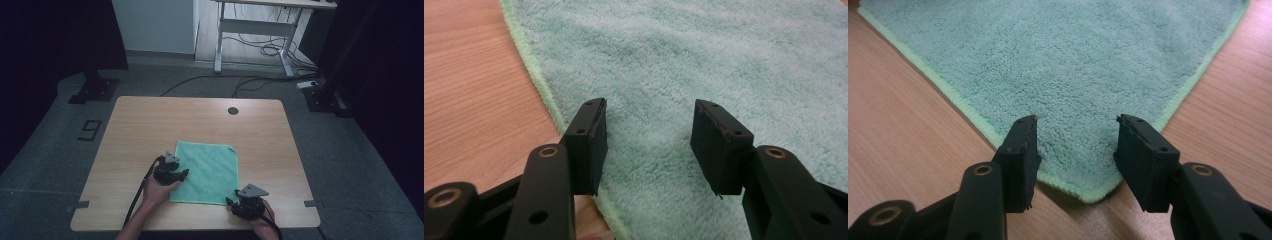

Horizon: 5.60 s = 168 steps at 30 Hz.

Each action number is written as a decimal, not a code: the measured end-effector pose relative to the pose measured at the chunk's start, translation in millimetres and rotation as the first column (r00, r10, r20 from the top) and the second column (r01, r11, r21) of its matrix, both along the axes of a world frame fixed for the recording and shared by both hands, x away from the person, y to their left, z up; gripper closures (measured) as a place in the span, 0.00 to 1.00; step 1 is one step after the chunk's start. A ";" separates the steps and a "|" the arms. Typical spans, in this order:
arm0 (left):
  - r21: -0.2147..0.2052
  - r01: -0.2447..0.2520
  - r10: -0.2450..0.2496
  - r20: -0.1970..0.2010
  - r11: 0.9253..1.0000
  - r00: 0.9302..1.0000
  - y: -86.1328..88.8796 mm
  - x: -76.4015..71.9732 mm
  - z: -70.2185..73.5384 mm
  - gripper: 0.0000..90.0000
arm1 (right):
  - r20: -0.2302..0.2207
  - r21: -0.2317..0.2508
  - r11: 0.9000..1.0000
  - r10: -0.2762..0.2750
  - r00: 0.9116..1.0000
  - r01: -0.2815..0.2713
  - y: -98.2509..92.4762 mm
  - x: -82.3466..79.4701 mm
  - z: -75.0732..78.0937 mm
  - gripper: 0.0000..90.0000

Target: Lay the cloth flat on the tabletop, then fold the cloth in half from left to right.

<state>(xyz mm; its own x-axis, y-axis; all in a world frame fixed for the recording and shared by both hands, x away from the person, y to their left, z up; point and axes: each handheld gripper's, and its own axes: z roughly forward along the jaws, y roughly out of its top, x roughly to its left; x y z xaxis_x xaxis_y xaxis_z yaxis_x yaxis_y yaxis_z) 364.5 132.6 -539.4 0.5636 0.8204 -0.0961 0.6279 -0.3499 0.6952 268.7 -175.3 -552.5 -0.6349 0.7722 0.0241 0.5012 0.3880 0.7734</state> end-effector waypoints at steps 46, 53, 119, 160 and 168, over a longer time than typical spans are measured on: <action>-0.042 0.057 -0.056 0.027 0.997 0.998 -3.5 -29.3 -6.5 0.57 | -0.010 -0.011 0.977 -0.211 0.977 0.211 -10.9 206.9 4.6 0.97; -0.053 0.052 -0.051 0.024 0.997 0.998 -2.6 -29.8 -6.8 0.57 | 0.014 -0.033 0.970 -0.242 0.970 0.243 -15.4 210.4 3.4 0.78; 0.039 -0.023 0.020 0.056 0.999 0.998 -17.6 57.5 26.1 0.51 | 0.059 0.103 0.990 0.094 0.994 -0.100 16.1 34.9 18.3 0.63; 0.024 -0.120 0.120 0.010 0.992 0.993 16.9 78.6 26.8 0.52 | 0.063 0.115 0.946 0.296 0.953 -0.302 128.9 26.8 20.4 0.55; 0.031 -0.131 0.131 0.006 0.991 0.991 16.8 85.7 22.5 0.53 | 0.065 0.115 0.947 0.293 0.954 -0.299 128.9 27.3 20.4 0.55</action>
